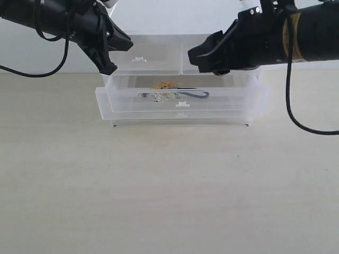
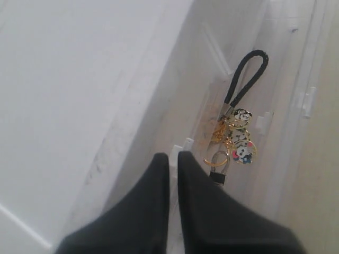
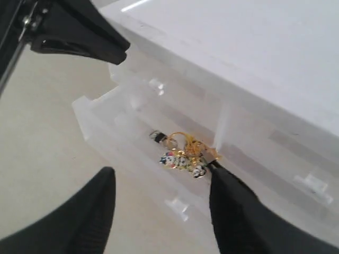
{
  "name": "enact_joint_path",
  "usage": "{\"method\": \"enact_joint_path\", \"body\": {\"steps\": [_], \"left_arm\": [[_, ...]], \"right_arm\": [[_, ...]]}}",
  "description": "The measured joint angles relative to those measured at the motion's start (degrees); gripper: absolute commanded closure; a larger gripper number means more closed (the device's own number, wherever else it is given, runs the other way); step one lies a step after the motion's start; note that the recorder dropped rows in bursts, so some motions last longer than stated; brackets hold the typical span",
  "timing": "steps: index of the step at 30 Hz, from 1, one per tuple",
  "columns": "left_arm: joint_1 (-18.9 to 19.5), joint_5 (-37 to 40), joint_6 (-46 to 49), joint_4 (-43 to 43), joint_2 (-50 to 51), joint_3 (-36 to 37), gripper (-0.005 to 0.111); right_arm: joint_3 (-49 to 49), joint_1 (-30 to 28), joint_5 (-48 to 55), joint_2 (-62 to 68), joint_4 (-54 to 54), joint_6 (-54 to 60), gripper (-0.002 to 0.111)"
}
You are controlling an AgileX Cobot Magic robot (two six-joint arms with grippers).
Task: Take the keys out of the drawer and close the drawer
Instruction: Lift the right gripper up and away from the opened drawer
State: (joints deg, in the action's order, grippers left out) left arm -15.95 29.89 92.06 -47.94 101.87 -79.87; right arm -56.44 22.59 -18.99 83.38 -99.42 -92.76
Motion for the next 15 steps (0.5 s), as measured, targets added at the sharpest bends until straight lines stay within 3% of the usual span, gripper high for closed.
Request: {"method": "enact_joint_path", "body": {"steps": [6,15], "left_arm": [[0.0,-0.1,0.0,0.0,0.0,0.0,0.102],[0.0,-0.1,0.0,0.0,0.0,0.0,0.102]], "right_arm": [[-0.3,-0.1,11.2,0.0,-0.5,0.9,0.060],[-0.4,-0.1,11.1,0.0,-0.5,9.8,0.060]]}}
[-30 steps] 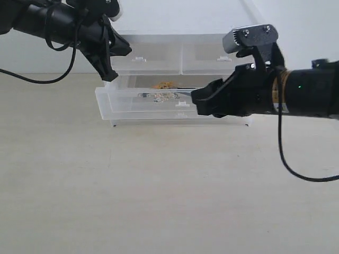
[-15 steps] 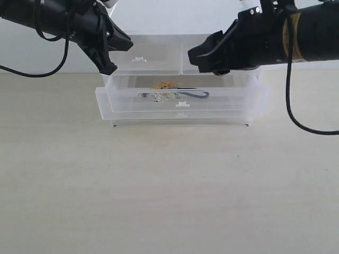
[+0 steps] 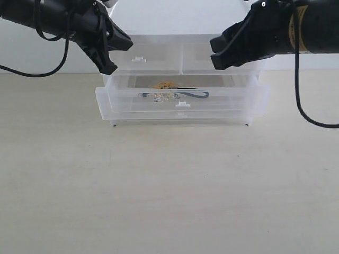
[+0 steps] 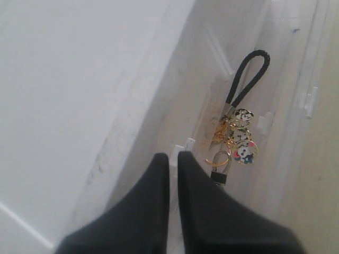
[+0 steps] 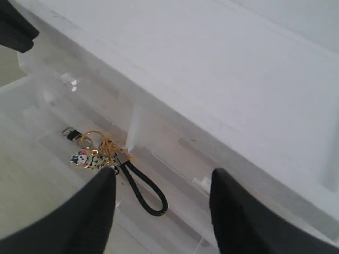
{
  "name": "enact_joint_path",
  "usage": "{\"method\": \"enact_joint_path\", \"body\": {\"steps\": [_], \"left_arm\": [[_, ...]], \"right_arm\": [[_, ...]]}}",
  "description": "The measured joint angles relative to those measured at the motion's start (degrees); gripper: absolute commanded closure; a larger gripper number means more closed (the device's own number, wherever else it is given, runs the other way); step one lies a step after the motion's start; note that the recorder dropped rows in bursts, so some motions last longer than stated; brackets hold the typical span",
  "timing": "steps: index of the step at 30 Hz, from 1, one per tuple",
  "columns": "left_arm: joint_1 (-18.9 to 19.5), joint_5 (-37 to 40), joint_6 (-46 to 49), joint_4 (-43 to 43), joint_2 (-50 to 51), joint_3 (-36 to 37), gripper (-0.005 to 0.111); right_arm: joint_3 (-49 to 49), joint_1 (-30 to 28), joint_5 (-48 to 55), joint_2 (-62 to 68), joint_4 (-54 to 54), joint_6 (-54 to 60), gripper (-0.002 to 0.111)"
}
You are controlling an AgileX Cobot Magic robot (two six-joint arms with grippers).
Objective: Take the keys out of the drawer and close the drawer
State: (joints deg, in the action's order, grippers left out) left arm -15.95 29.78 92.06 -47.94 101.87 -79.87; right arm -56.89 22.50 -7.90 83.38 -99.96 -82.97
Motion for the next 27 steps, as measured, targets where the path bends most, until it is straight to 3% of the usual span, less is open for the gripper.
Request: {"method": "enact_joint_path", "body": {"steps": [21,27], "left_arm": [[0.0,0.0,0.0,0.0,0.0,0.0,0.102],[0.0,0.0,0.0,0.0,0.0,0.0,0.102]], "right_arm": [[0.7,0.0,-8.1,0.0,0.0,-13.4,0.060],[1.2,-0.1,-9.2,0.1,0.0,-26.6,0.060]]}}
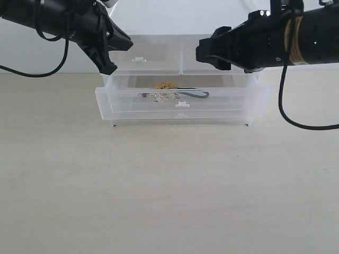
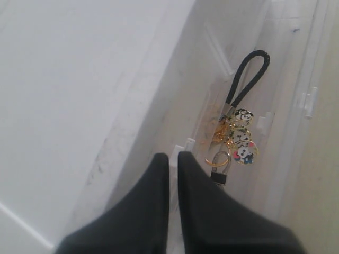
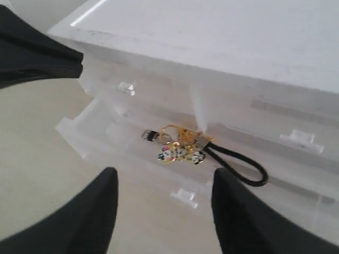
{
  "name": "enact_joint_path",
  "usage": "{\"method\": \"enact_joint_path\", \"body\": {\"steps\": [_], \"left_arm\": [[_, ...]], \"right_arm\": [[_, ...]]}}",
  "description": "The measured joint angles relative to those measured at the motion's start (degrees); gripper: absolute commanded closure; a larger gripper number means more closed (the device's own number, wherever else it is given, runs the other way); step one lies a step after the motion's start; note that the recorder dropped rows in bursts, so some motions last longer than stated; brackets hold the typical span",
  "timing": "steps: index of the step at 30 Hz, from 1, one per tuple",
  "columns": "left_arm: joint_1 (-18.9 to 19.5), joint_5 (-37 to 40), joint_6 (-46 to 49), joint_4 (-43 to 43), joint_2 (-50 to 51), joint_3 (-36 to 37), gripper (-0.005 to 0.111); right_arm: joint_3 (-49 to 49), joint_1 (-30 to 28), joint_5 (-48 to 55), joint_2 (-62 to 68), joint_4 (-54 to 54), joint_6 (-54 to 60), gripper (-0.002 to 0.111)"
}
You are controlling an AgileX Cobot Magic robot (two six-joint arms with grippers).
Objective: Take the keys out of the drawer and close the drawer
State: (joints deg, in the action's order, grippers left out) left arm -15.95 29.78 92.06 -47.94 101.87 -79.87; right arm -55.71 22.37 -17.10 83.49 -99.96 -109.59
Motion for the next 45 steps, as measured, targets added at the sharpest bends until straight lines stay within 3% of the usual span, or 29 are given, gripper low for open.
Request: {"method": "enact_joint_path", "body": {"steps": [3,5,8,13,17,20,26,30,38,42,45], "left_arm": [[0.0,0.0,0.0,0.0,0.0,0.0,0.102],[0.0,0.0,0.0,0.0,0.0,0.0,0.102],[0.0,0.0,0.0,0.0,0.0,0.0,0.102],[0.0,0.0,0.0,0.0,0.0,0.0,0.102],[0.0,0.0,0.0,0.0,0.0,0.0,0.102],[0.0,0.0,0.0,0.0,0.0,0.0,0.102],[0.0,0.0,0.0,0.0,0.0,0.0,0.102],[0.0,0.0,0.0,0.0,0.0,0.0,0.102],[0.0,0.0,0.0,0.0,0.0,0.0,0.102],[0.0,0.0,0.0,0.0,0.0,0.0,0.102],[0.0,0.0,0.0,0.0,0.0,0.0,0.102]], "right_arm": [[0.4,0.4,-3.7,0.0,4.7,1.6,0.060],[1.4,1.6,-4.7,-0.1,11.8,11.3,0.060],[3.1,5.3,0.7,-1.0,27.1,35.7,0.060],[0.9,13.7,28.5,-1.6,57.5,91.8,0.060],[-5.8,14.8,53.4,-1.6,72.2,113.4,0.060],[-10.8,13.4,64.7,-1.6,82.8,122.1,0.060],[-15.8,8.8,67.5,0.3,107.9,139.8,0.061],[-15.9,8.5,66.5,1.6,109.4,147.0,0.072],[-21.3,8.4,68.0,12.0,98.7,144.9,0.073],[-31.2,8.2,76.4,18.2,100.4,148.9,0.073],[-35.0,5.9,76.6,18.8,108.2,157.2,0.073]]}}
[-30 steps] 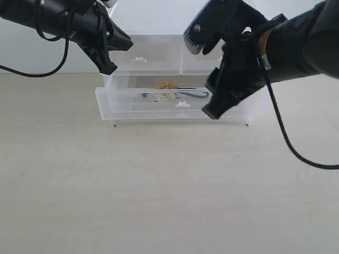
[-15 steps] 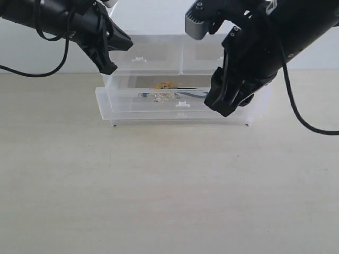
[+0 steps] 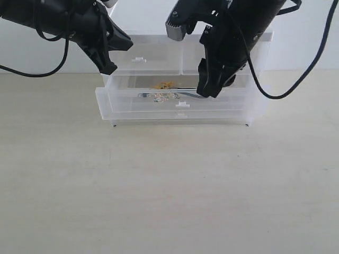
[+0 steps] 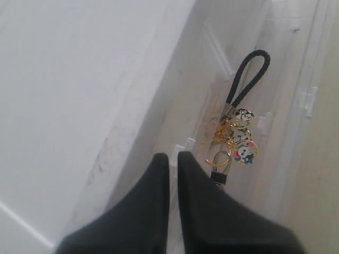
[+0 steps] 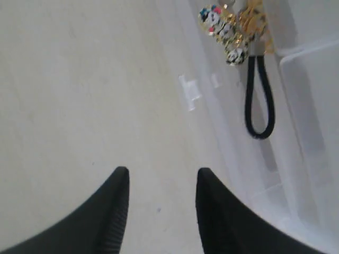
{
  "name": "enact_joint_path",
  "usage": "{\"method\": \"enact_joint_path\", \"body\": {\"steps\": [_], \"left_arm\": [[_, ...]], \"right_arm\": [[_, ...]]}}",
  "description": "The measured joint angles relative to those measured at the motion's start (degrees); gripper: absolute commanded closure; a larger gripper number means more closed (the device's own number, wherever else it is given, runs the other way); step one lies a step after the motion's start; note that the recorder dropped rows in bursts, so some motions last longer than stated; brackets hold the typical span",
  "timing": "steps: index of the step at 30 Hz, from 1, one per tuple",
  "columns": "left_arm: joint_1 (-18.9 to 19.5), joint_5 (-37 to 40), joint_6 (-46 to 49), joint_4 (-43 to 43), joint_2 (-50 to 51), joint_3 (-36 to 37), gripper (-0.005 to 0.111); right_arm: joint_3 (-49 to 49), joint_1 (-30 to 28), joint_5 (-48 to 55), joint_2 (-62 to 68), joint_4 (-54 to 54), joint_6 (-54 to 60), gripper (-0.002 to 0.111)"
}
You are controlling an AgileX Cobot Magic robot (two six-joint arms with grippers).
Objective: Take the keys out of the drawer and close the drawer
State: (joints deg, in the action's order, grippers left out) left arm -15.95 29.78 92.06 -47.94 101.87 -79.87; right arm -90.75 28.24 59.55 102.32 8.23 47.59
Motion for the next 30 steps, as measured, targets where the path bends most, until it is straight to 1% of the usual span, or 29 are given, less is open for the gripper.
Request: {"method": "enact_joint_path", "body": {"steps": [4,5,9,10,16,30], "left_arm": [[0.0,0.0,0.0,0.0,0.0,0.0,0.102],[0.0,0.0,0.0,0.0,0.0,0.0,0.102],[0.0,0.0,0.0,0.0,0.0,0.0,0.102],[0.0,0.0,0.0,0.0,0.0,0.0,0.102],[0.0,0.0,0.0,0.0,0.0,0.0,0.102],[0.0,0.0,0.0,0.0,0.0,0.0,0.102]], "right_arm": [[-0.4,-2.2,-3.6,2.0,2.4,6.3,0.073],[-0.4,-2.3,-4.0,3.0,2.5,7.6,0.070],[-0.4,-2.3,-6.2,6.1,2.8,10.9,0.051],[-0.4,-2.3,-7.2,6.5,2.8,11.0,0.049],[-0.4,-2.3,-11.9,8.0,2.8,12.0,0.049],[-0.2,-1.9,-13.8,10.5,2.4,12.4,0.049]]}}
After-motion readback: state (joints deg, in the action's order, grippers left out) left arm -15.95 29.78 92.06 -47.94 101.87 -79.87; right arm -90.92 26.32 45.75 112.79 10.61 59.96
